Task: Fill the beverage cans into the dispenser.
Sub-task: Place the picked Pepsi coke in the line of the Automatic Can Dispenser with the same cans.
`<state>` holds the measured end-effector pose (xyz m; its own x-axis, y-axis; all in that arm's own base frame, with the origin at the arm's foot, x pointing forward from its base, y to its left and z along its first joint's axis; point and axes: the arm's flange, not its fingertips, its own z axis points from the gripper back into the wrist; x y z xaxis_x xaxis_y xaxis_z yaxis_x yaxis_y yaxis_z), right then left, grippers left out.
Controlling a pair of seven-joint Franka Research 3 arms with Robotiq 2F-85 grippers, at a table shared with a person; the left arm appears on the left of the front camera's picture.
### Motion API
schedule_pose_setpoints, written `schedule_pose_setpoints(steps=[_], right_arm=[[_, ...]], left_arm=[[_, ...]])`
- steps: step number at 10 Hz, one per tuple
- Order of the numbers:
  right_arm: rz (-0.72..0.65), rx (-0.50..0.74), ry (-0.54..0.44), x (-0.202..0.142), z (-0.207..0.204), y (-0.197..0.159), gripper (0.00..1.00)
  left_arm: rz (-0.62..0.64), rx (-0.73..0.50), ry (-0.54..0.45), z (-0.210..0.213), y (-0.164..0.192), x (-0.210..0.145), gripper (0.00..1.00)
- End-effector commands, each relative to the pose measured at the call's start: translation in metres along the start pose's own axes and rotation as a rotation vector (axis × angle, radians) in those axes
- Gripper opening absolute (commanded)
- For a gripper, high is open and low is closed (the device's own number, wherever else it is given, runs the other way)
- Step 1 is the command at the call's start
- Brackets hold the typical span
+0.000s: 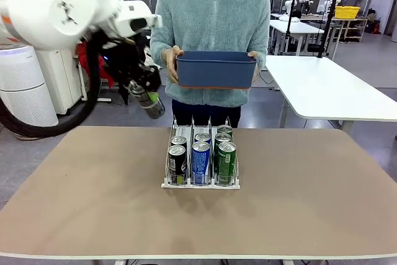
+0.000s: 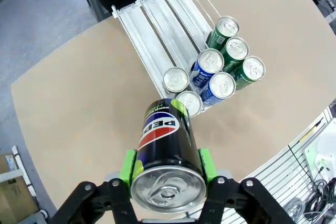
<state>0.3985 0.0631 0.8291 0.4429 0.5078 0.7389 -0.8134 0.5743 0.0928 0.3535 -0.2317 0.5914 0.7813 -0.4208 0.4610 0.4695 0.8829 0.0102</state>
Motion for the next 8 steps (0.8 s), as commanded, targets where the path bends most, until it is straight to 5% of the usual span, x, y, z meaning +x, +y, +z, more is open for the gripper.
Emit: schedule_pose_setpoints(steps=[1, 8], right_arm=[[-0.001, 0.005, 0.006, 0.000, 0.001, 0.000, 1.00], [-0.001, 0.005, 0.006, 0.000, 0.001, 0.000, 1.00]], left_arm=[[0.034, 0.044, -0.002, -0.018, -0.033, 0.000, 0.58], [-0.042, 0.050, 0.090, -0.088, -0.079, -0.032, 0.58]])
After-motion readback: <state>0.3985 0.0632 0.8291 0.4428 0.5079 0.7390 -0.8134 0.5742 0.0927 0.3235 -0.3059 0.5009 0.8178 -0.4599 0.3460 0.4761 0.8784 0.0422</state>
